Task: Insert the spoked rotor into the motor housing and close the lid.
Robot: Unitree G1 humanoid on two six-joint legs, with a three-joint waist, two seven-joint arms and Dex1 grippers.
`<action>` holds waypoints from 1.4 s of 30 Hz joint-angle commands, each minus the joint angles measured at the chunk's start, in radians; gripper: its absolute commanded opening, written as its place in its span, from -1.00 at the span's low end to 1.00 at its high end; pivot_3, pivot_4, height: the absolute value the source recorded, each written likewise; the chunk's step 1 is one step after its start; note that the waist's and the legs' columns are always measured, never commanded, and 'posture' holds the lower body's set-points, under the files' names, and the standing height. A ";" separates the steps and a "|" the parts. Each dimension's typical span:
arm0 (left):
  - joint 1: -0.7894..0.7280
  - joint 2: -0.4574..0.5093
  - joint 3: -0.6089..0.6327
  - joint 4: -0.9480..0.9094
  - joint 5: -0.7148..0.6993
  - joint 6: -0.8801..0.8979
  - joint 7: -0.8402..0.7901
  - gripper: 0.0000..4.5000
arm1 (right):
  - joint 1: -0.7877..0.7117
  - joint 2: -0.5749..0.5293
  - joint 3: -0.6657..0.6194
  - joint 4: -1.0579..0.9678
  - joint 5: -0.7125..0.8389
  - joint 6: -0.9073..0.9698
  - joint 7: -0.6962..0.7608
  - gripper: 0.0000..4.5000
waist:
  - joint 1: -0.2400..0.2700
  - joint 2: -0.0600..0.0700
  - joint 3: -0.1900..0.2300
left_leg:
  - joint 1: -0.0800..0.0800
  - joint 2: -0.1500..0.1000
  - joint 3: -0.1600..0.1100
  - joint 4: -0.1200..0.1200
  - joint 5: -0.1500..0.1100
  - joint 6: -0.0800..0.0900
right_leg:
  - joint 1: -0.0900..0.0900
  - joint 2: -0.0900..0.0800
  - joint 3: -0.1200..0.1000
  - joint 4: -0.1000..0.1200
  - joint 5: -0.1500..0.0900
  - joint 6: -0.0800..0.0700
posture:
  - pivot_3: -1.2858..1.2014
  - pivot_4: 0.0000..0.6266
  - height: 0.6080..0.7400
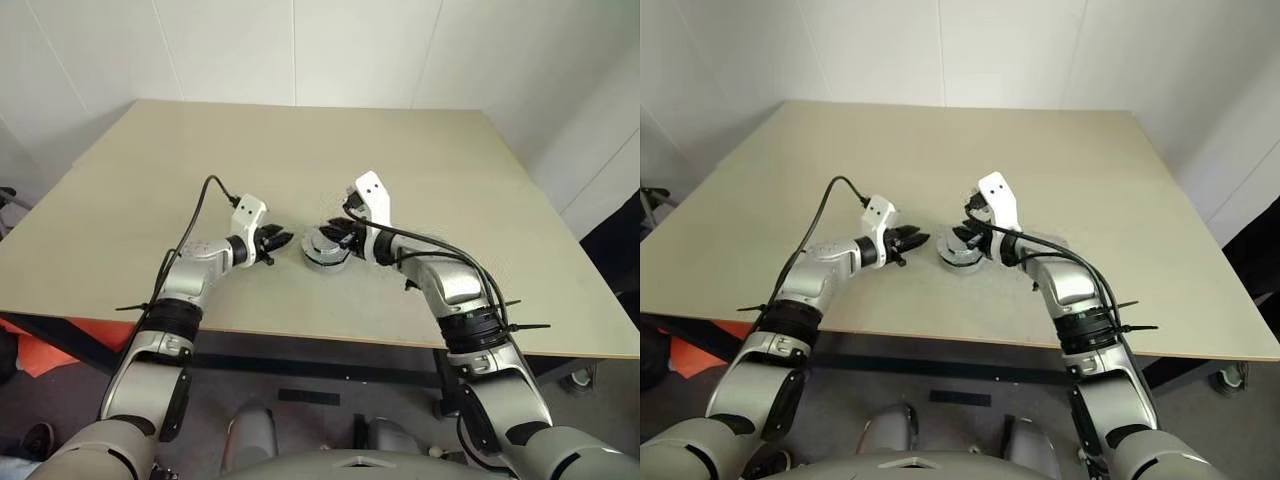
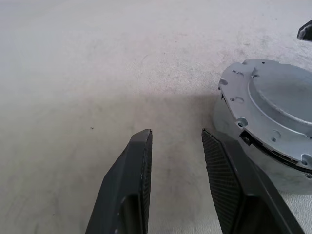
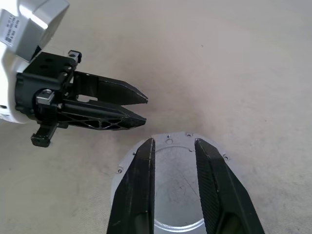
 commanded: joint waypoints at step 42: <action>-0.019 0.020 0.010 -0.016 0.014 -0.024 -0.018 -0.22 | 0.008 -0.035 0.029 0.075 -0.042 -0.098 0.020 0.38 | 0.003 0.000 0.000 | 0.000 0.000 0.000 0.000 0.000 0.000 | 0.000 0.000 0.000 0.000 0.000 0.000 | 0.03 -1.00 1.00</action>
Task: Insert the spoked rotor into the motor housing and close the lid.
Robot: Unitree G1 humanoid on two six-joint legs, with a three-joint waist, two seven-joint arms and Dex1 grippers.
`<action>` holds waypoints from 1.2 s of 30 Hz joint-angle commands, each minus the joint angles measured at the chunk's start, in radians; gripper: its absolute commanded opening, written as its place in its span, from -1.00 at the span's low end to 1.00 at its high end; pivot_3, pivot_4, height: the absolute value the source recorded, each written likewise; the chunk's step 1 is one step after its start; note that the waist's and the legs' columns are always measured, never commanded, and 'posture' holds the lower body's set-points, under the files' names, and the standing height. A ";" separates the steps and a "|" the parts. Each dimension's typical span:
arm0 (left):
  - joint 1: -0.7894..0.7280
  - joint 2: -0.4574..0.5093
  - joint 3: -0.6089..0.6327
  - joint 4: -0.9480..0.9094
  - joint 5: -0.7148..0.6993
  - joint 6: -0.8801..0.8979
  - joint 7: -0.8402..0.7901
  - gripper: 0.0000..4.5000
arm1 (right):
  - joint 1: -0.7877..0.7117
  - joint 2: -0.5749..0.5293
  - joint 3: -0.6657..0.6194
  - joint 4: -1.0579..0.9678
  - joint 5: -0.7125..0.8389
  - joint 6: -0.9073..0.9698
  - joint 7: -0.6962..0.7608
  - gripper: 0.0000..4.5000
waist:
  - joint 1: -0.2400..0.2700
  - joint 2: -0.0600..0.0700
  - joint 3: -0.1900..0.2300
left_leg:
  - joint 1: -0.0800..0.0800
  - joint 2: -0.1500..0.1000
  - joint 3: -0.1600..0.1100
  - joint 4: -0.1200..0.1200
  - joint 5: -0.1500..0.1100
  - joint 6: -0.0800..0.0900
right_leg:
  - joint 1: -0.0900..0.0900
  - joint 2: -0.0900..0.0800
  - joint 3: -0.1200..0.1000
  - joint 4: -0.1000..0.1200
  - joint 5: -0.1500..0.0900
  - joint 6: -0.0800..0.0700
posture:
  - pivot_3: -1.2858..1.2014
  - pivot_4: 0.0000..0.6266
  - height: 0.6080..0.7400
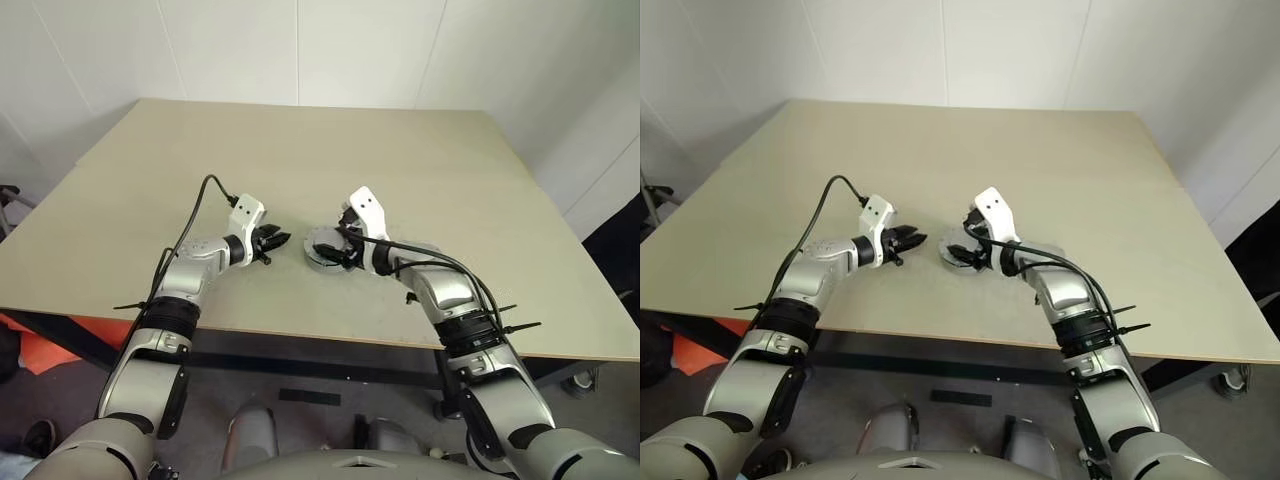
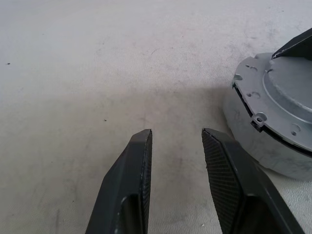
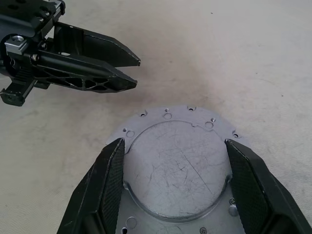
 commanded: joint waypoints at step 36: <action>-0.050 -0.103 0.122 -0.056 -0.174 0.186 0.026 -0.41 | 0.033 -0.062 0.050 0.090 -0.070 -0.081 0.067 0.38 | 0.004 0.000 -0.001 | 0.002 -0.003 0.000 0.001 -0.002 0.004 | 0.006 -0.004 -0.001 -0.004 0.000 0.000 | 0.03 -1.00 1.00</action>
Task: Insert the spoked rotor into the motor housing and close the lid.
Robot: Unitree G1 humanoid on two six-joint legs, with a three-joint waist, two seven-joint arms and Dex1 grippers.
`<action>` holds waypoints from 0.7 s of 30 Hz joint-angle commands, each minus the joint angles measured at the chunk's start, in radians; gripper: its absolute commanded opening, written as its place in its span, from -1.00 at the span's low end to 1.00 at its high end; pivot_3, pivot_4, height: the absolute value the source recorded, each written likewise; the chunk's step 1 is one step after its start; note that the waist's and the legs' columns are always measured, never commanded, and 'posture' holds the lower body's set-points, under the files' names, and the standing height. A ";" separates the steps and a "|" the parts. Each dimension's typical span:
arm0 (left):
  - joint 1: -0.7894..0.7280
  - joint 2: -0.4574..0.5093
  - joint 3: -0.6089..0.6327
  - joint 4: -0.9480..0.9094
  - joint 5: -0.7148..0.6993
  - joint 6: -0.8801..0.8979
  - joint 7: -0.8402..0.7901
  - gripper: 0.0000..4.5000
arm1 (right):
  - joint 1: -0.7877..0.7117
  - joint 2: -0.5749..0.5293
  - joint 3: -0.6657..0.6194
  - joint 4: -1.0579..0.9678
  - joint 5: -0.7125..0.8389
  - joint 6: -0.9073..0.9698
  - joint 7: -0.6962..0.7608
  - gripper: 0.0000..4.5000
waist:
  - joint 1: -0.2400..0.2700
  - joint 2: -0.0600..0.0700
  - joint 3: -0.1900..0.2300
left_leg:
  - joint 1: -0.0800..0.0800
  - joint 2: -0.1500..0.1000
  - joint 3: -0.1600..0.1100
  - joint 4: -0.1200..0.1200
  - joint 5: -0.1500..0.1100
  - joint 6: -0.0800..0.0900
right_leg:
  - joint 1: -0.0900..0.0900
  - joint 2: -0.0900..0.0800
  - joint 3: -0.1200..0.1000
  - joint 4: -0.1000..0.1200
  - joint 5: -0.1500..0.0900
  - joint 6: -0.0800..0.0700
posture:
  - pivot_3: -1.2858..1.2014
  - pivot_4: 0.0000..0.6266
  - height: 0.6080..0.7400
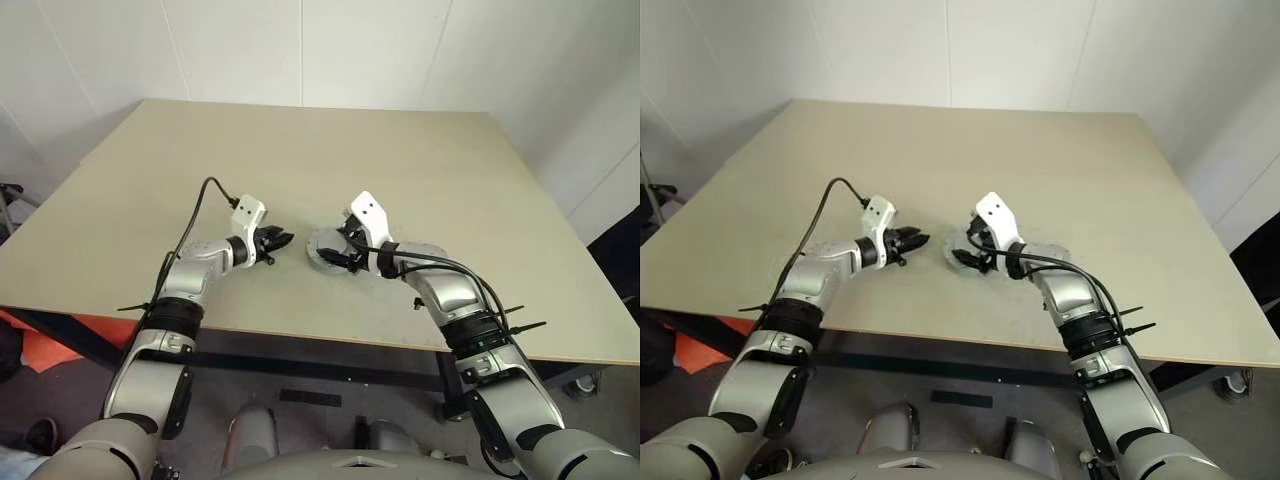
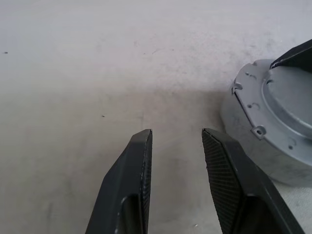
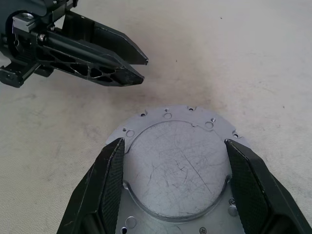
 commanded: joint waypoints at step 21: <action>-0.098 -0.088 0.083 0.074 -0.158 0.333 0.094 -0.98 | 0.024 -0.020 -0.002 0.020 -0.020 0.046 -0.019 0.38 | 0.000 0.000 0.000 | 0.003 0.000 0.000 0.000 0.000 0.001 | 0.004 0.000 -0.001 -0.002 0.000 0.001 | 0.03 -1.00 1.00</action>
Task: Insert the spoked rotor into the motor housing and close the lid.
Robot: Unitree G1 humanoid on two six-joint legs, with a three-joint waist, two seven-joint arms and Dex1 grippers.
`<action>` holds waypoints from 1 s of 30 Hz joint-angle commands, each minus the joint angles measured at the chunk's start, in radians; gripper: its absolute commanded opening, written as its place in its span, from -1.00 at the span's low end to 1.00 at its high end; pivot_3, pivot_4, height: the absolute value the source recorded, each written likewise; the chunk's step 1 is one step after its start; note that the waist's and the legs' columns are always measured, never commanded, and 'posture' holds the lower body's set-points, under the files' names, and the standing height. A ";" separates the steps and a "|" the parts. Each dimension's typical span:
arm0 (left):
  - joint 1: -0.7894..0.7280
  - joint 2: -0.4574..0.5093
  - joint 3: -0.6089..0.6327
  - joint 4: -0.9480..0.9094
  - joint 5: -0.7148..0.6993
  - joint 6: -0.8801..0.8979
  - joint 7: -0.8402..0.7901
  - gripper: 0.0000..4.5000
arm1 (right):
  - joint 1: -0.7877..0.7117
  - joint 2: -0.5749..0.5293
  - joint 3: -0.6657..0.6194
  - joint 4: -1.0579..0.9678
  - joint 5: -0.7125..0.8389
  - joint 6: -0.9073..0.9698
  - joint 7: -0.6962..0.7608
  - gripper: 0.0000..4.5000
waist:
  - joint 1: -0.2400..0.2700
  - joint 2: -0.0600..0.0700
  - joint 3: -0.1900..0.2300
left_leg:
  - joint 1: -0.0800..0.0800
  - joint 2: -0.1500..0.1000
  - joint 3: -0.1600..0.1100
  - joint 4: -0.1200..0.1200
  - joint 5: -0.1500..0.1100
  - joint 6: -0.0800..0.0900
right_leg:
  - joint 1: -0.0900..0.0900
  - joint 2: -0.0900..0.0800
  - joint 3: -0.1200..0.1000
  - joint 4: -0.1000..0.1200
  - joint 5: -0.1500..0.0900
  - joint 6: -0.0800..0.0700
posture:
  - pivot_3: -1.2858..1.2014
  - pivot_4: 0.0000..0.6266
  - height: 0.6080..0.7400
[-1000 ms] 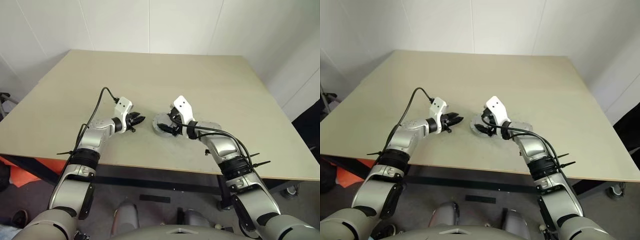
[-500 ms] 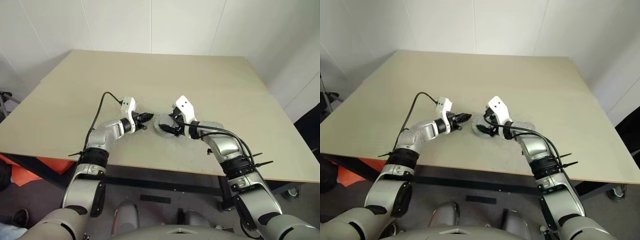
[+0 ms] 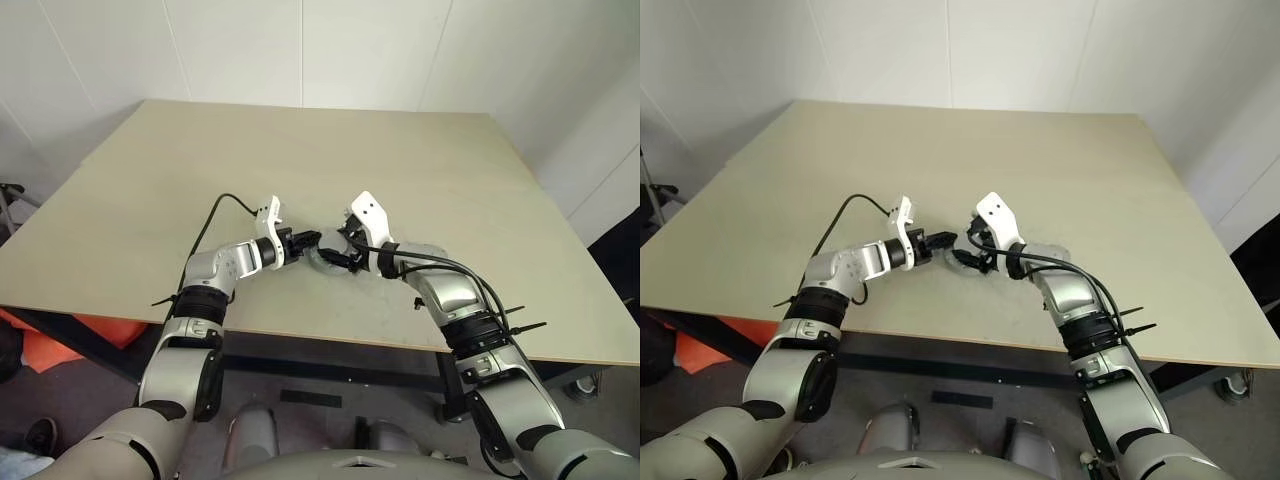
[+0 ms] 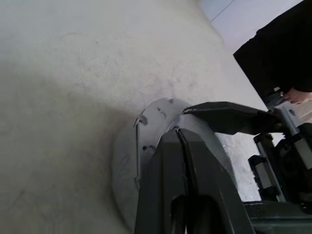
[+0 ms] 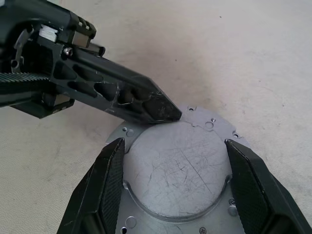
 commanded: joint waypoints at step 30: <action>-0.049 -0.016 0.107 0.008 -0.084 0.057 -0.016 -0.98 | -0.011 -0.021 -0.011 0.048 -0.018 0.029 -0.009 0.38 | -0.001 0.000 0.000 | 0.004 -0.002 0.000 -0.002 0.000 0.001 | 0.003 -0.002 0.000 -0.001 -0.005 0.008 | 0.03 -1.00 1.00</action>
